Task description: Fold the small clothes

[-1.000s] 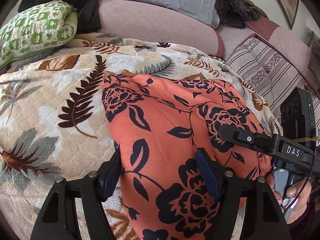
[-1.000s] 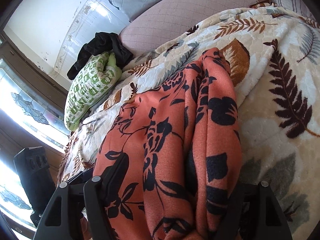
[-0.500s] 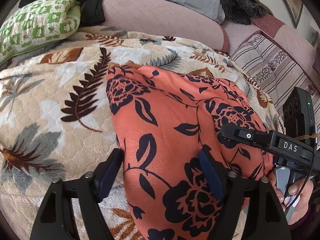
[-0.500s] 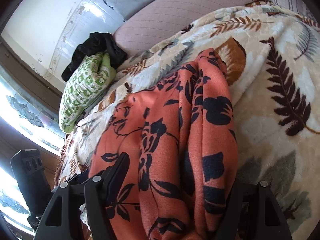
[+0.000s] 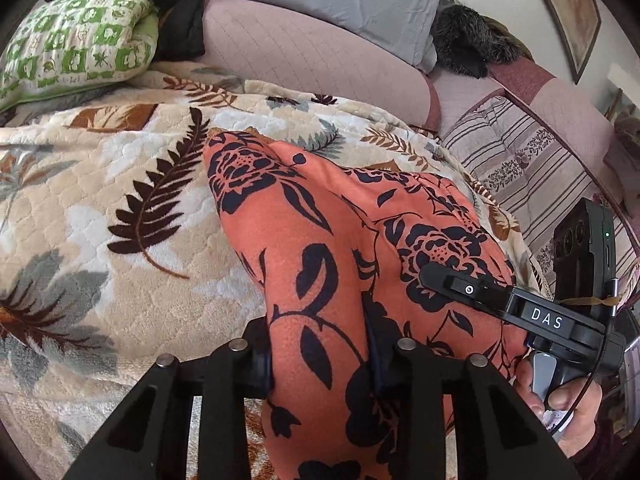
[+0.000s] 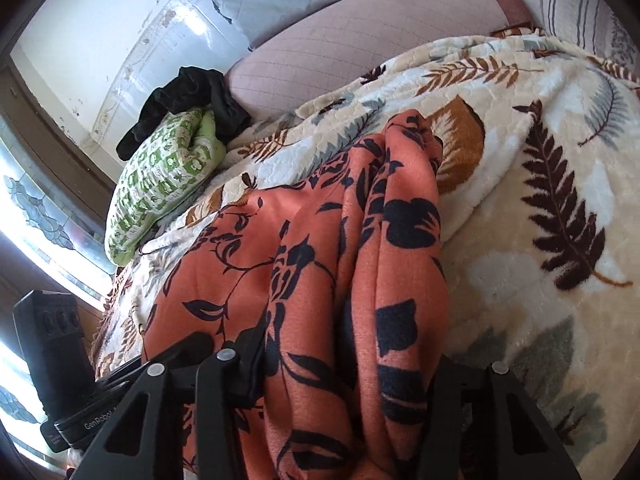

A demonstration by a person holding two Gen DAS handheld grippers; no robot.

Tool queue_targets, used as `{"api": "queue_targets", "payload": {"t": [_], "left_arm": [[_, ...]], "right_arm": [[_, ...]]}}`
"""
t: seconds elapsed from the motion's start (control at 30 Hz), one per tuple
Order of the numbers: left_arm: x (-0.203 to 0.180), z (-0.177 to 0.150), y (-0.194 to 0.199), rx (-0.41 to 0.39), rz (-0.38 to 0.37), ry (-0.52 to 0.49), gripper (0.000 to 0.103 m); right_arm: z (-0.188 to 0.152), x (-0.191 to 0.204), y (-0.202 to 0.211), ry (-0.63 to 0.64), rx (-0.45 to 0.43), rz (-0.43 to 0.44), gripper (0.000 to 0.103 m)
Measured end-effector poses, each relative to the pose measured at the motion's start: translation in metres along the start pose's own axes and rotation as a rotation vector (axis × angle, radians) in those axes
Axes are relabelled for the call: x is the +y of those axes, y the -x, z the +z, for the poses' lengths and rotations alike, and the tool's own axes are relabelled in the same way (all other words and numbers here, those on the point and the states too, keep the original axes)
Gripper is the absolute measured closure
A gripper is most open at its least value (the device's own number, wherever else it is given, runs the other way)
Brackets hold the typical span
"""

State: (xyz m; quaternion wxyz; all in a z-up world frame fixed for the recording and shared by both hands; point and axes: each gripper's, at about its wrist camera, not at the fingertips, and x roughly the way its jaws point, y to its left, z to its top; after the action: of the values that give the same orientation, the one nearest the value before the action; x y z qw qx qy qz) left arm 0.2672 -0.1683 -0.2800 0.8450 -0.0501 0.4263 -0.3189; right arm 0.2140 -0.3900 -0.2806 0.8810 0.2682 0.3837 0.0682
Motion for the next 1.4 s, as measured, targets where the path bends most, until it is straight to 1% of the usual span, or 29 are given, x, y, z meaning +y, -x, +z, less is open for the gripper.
{"api": "queue_targets", "payload": {"t": [0.13,0.27,0.33,0.4,0.57,0.7,0.83,0.93,1.0,1.03,1.07,1.1,1.13,1.17,1.2,1.23,1.27,1.33,1.4], "left_arm": [[0.001,0.005,0.021,-0.052,0.027,-0.012,0.069],[0.007,0.008,0.045,-0.092,0.04,-0.006,0.069],[0.007,0.007,0.058,-0.111,0.056,-0.018,0.069],[0.005,0.004,0.071,-0.125,0.083,-0.038,0.069],[0.013,-0.005,0.099,-0.158,0.118,-0.034,0.069],[0.022,-0.015,0.116,-0.166,0.148,-0.012,0.069],[0.031,-0.028,0.124,-0.165,0.176,-0.001,0.069],[0.043,-0.039,0.12,-0.128,0.198,0.027,0.068],[0.052,-0.045,0.113,-0.089,0.219,0.039,0.068],[0.056,-0.048,0.106,-0.056,0.238,0.047,0.065],[0.061,-0.052,0.1,-0.027,0.259,0.062,0.061],[0.065,-0.055,0.097,-0.015,0.273,0.075,0.056],[0.068,-0.058,0.095,-0.016,0.282,0.082,0.047],[0.069,-0.059,0.095,-0.018,0.303,0.086,0.033],[0.069,-0.06,0.095,-0.014,0.341,0.085,0.025],[0.069,-0.062,0.097,-0.017,0.362,0.076,0.02],[0.067,-0.064,0.099,-0.021,0.368,0.064,0.02],[0.062,-0.067,0.104,-0.03,0.4,0.038,0.02],[0.054,-0.072,0.112,-0.05,0.446,-0.002,0.02]], "right_arm": [[-0.003,0.017,0.004,0.04,-0.023,-0.015,0.057],[-0.005,0.035,0.013,0.055,-0.059,0.015,0.057],[-0.006,0.047,0.016,0.069,-0.075,0.031,0.057],[-0.009,0.055,0.019,0.07,-0.081,0.052,0.057],[-0.02,0.08,0.023,0.084,-0.09,0.096,0.057],[-0.032,0.098,0.02,0.089,-0.08,0.123,0.057],[-0.045,0.109,0.012,0.09,-0.067,0.138,0.057],[-0.055,0.113,0.003,0.088,-0.044,0.133,0.057],[-0.063,0.115,-0.006,0.084,-0.013,0.117,0.057],[-0.067,0.113,-0.012,0.076,0.008,0.106,0.057],[-0.07,0.111,-0.018,0.067,0.03,0.093,0.057],[-0.074,0.109,-0.024,0.061,0.051,0.073,0.057],[-0.076,0.106,-0.028,0.058,0.057,0.047,0.055],[-0.076,0.103,-0.029,0.049,0.058,0.041,0.051],[-0.076,0.099,-0.029,0.037,0.064,0.041,0.046],[-0.075,0.097,-0.029,0.028,0.071,0.035,0.044],[-0.075,0.095,-0.028,0.023,0.08,0.028,0.04],[-0.076,0.094,-0.021,0.018,0.08,0.018,0.04],[-0.077,0.096,-0.006,0.031,0.034,-0.017,0.04]]}}
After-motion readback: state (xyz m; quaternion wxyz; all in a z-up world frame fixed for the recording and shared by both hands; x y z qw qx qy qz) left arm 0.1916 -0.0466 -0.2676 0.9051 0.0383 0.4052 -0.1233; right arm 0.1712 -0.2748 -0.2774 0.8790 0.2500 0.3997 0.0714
